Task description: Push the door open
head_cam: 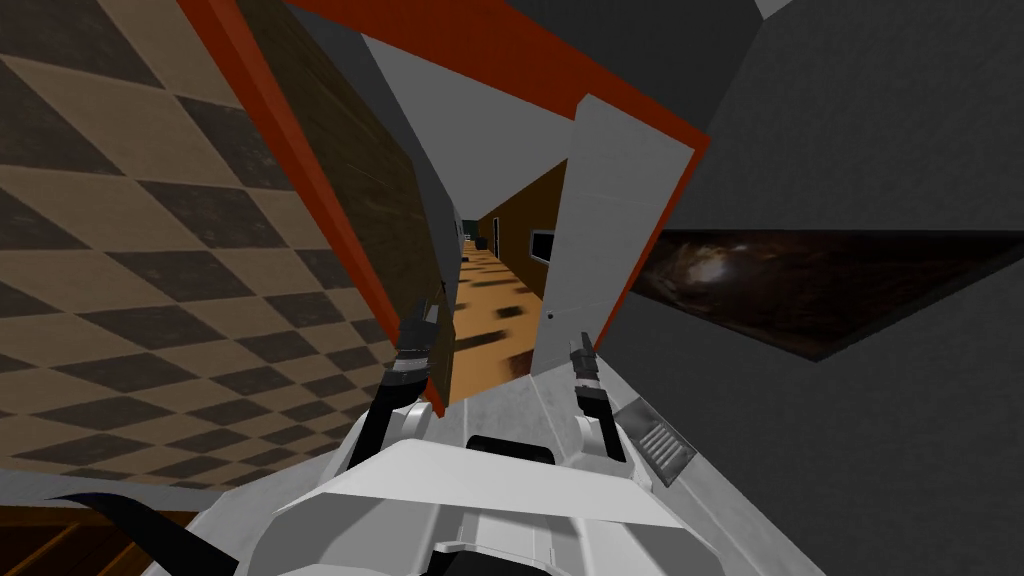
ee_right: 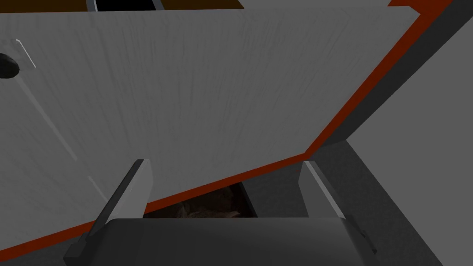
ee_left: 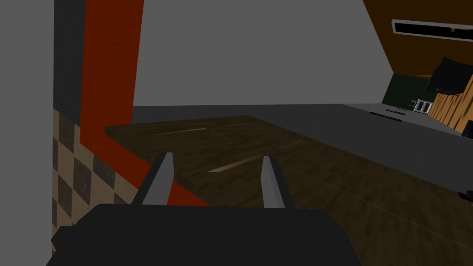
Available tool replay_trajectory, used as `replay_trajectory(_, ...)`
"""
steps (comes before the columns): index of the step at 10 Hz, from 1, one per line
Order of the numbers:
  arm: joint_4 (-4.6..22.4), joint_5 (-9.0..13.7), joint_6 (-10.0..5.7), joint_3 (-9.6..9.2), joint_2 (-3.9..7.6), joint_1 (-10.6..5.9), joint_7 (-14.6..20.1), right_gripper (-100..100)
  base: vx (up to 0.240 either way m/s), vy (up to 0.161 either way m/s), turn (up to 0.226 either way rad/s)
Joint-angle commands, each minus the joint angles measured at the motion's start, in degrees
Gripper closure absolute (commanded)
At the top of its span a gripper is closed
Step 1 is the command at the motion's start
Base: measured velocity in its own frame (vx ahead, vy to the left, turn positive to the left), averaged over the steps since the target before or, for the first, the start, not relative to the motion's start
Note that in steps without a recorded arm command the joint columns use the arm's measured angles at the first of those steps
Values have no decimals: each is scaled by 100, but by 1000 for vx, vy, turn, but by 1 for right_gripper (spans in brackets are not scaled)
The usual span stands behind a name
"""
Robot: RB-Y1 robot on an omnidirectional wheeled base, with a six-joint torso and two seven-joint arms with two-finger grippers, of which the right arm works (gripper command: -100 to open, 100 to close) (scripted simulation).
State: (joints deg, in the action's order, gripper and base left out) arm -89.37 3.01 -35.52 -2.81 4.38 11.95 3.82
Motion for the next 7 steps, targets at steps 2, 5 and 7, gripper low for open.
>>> replay_trajectory(2,432,11,-86,13,26,-169,-1,-100,33,-80,114)
replay_trajectory(5,888,27,-188,29,61,-373,0,-100,32,-69,130)
replay_trajectory(7,1166,35,-239,38,76,-475,1,-100,34,-83,101)
